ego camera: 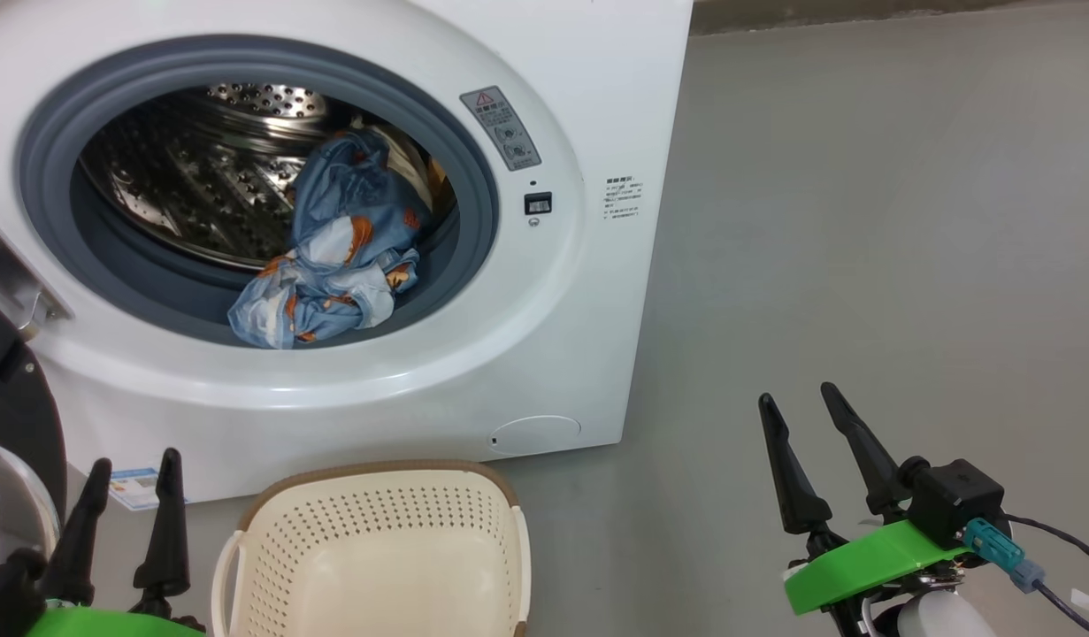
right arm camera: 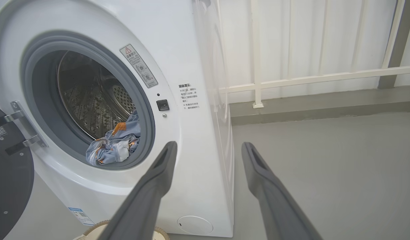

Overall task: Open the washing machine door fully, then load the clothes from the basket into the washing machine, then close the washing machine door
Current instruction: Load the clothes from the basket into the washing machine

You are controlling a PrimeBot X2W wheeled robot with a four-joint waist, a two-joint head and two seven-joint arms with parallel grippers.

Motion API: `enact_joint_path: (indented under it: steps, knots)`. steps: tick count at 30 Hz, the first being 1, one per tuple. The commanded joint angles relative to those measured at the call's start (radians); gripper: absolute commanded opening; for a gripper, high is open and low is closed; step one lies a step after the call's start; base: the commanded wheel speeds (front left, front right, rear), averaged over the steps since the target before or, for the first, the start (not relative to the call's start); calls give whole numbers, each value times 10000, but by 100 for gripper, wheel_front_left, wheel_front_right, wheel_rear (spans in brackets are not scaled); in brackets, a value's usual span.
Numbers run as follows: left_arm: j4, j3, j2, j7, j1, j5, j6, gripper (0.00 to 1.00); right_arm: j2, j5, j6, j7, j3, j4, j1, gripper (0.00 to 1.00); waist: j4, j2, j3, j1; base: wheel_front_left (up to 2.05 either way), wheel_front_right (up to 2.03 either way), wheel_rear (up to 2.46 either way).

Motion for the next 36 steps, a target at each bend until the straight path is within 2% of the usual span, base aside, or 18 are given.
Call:
enact_joint_path:
  steps: [1, 11, 36]
  knots:
    - [-286, 461, 206, -64, -103, 175, 21, 100, -68, -77, 46, -80, 138, -243, -15, 100, 21, -1, -9, 0, 0, 0, 0]
    - [-368, 741, -82, -64, -15, 798, -26, 100, -68, -117, 46, -80, 213, -166, -56, 100, 64, -1, -18, 0, 0, 0, 0]
    - [-119, 788, -330, -64, -106, 861, -268, 100, -68, -71, 46, -80, 330, -16, -140, 100, 54, -1, 28, 0, 0, 0, 0]
